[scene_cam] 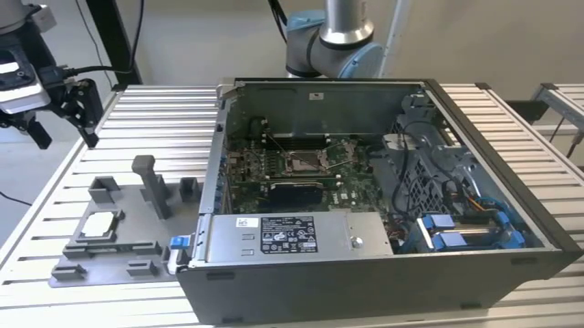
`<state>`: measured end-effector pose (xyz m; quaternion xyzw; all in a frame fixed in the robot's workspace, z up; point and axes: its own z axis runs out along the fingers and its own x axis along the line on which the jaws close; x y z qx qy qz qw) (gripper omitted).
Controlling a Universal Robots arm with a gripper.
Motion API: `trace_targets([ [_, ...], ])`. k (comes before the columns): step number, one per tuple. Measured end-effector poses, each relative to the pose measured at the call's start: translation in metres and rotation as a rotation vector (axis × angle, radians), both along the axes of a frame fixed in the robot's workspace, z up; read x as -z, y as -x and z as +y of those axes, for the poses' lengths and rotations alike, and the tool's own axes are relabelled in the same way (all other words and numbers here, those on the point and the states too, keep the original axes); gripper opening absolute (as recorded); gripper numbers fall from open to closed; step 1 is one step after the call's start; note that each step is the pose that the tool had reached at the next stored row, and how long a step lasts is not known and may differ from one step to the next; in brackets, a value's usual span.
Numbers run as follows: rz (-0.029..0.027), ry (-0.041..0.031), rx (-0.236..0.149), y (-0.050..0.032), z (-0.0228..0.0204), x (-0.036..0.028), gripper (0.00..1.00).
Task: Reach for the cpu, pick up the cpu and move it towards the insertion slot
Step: 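Pick up the cpu and move it towards the insertion slot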
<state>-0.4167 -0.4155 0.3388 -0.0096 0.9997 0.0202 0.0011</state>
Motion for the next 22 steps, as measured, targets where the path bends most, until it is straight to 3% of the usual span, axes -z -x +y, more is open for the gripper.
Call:
trace_targets([
  [3,0.0002,-0.0006,0.0,0.0,0.0,0.002,1.0],
  [5,-0.0001,-0.007,0.0,0.0,0.0001,0.0038,1.0],
  [7,-0.0001,-0.0084,0.0,0.0001,0.0001,0.0058,1.0],
  [22,0.0,-0.0089,0.0,0.0,0.0,0.0254,1.0],
])
